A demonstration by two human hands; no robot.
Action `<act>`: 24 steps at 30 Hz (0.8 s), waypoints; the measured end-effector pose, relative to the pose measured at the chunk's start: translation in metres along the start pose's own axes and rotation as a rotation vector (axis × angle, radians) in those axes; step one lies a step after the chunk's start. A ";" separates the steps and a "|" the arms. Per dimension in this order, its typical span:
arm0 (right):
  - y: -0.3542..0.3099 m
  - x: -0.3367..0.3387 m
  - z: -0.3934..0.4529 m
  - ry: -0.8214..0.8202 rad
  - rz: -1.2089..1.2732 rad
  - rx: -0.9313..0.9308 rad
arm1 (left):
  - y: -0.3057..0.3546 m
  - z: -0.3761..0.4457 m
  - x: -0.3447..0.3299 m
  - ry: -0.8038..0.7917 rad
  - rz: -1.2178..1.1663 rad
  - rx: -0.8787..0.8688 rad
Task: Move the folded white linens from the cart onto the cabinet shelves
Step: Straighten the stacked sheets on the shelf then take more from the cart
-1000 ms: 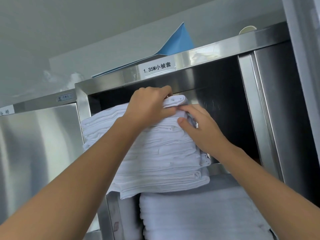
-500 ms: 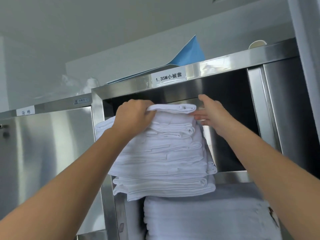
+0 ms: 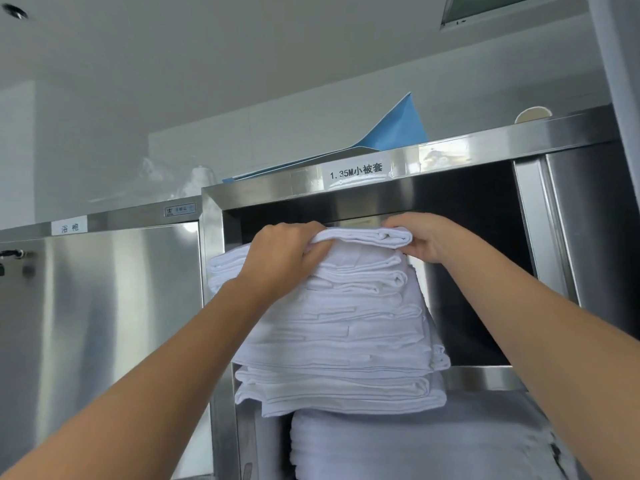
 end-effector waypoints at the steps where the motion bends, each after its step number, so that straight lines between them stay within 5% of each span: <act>1: 0.002 0.001 0.001 0.000 0.024 0.010 | -0.004 0.001 0.002 -0.051 -0.018 0.006; 5: 0.009 0.004 0.006 0.022 0.113 0.044 | -0.012 -0.002 0.002 -0.165 -0.115 0.061; 11: 0.014 0.006 0.007 0.039 0.174 0.104 | -0.021 -0.015 -0.001 -0.113 -0.210 0.108; 15: 0.015 0.003 0.001 0.066 0.170 0.124 | -0.074 -0.029 -0.004 -0.137 -0.171 0.569; 18: 0.016 0.000 -0.001 0.110 0.141 0.137 | -0.109 -0.037 -0.011 -0.108 -0.440 0.891; 24: 0.018 0.000 -0.003 0.149 0.079 0.147 | -0.127 -0.036 -0.007 -0.398 -0.697 1.103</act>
Point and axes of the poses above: each hand's wrist, its own z-axis towards the middle knuckle, its own x-axis out of the back of the hand, y = z × x, the point moved 1 cm from there along z, towards the middle knuckle, and after that the axes turned 14 degrees about z, right-handed, at the moved point
